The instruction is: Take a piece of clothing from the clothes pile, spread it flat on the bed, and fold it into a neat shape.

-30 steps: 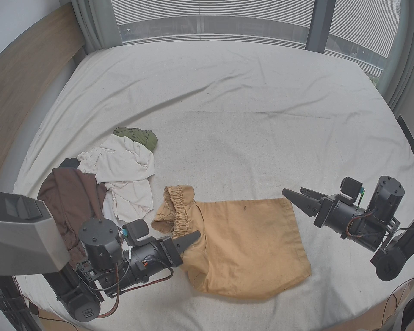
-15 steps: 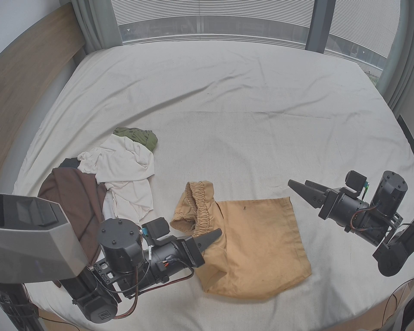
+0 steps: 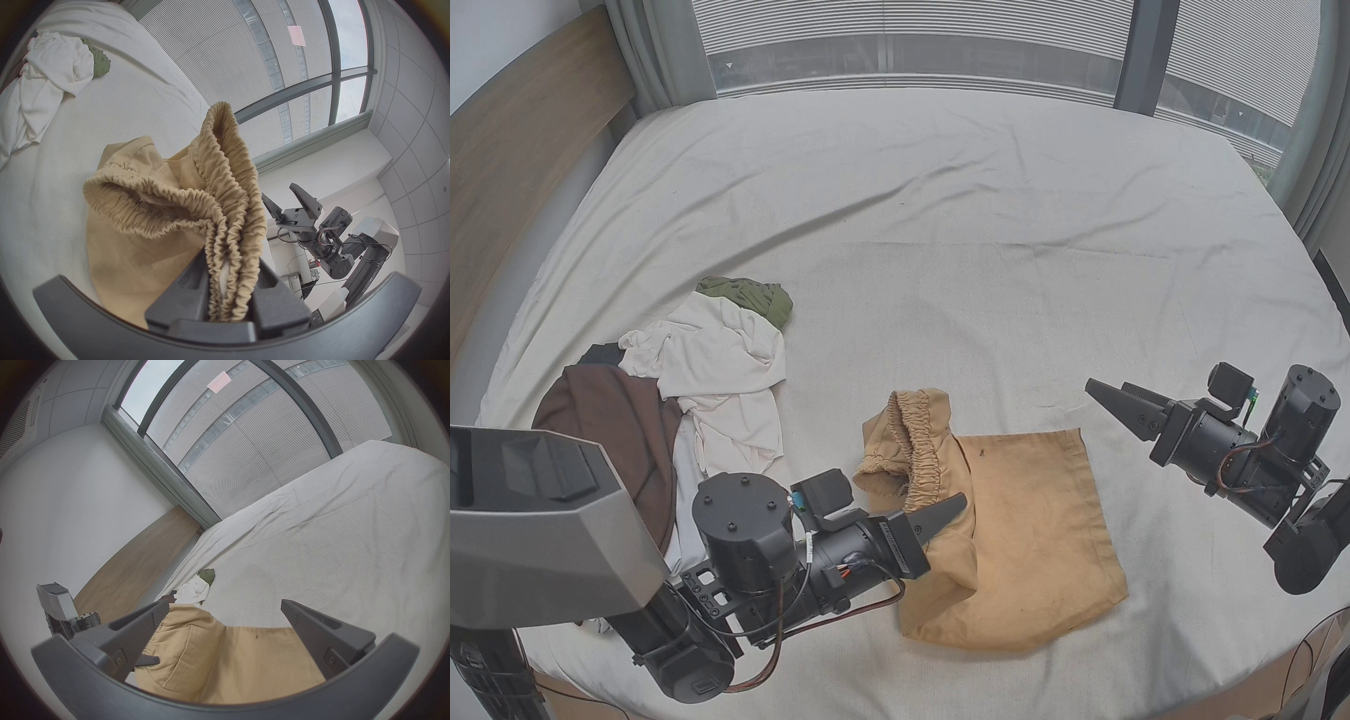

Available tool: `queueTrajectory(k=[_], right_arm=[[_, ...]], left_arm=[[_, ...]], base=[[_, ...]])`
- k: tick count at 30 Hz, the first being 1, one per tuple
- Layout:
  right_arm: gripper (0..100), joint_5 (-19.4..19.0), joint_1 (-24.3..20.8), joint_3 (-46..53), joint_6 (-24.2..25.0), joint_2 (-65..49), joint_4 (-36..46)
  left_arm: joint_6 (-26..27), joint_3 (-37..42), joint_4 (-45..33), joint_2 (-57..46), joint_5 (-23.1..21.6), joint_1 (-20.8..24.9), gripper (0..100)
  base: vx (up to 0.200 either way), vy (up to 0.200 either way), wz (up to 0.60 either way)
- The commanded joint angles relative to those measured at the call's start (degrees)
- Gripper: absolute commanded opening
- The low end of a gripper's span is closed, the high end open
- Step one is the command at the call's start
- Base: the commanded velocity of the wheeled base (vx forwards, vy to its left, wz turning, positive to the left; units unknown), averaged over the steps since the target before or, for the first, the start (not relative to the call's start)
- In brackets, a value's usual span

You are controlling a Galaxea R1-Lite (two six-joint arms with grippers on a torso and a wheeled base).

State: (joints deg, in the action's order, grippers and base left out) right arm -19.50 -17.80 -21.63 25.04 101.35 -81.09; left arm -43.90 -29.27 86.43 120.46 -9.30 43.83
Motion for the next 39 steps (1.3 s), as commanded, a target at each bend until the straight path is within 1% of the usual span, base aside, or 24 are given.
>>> queueTrajectory(k=[1, 8, 15, 19, 23, 29, 39], right_arm=[[100, -0.01, 0.4, -0.52, 0.01, -0.1, -0.03], [100, -0.01, 1.54, -1.23, 0.1, -0.19, -0.03], [100, -0.01, 1.71, -2.02, 0.19, 0.07, -0.12], [100, -0.01, 2.59, -2.72, 0.19, -0.01, -0.12], [100, -0.09, 3.47, -2.9, 0.27, -0.01, -0.12], [100, -0.09, 3.82, -3.33, 0.36, -0.01, -0.12], [100, -0.09, 3.82, -3.51, 0.36, -0.1, -0.12]], left_arm=[[-0.05, -2.11, -1.09, 1.45, -0.01, 1.17, 0], [-0.05, -5.36, -5.04, 1.71, -0.28, 3.46, 0], [-0.05, -8.7, -8.91, 2.59, -0.28, 5.31, 0], [-0.05, -9.49, -8.91, 4.35, -0.1, 6.27, 0], [-0.05, -10.72, -9.09, 5.76, -0.01, 6.27, 0], [0.13, -13.27, -12.34, 6.2, -0.19, 6.27, 0], [0.22, -13.88, -12.08, 7.34, -0.28, 6.36, 0]], base=[[0.0, 0.0, 0.0], [0.0, 0.0, 0.0], [0.0, 0.0, 0.0], [0.0, 0.0, 0.0], [0.0, 0.0, 0.0], [0.0, 0.0, 0.0], [0.0, 0.0, 0.0]])
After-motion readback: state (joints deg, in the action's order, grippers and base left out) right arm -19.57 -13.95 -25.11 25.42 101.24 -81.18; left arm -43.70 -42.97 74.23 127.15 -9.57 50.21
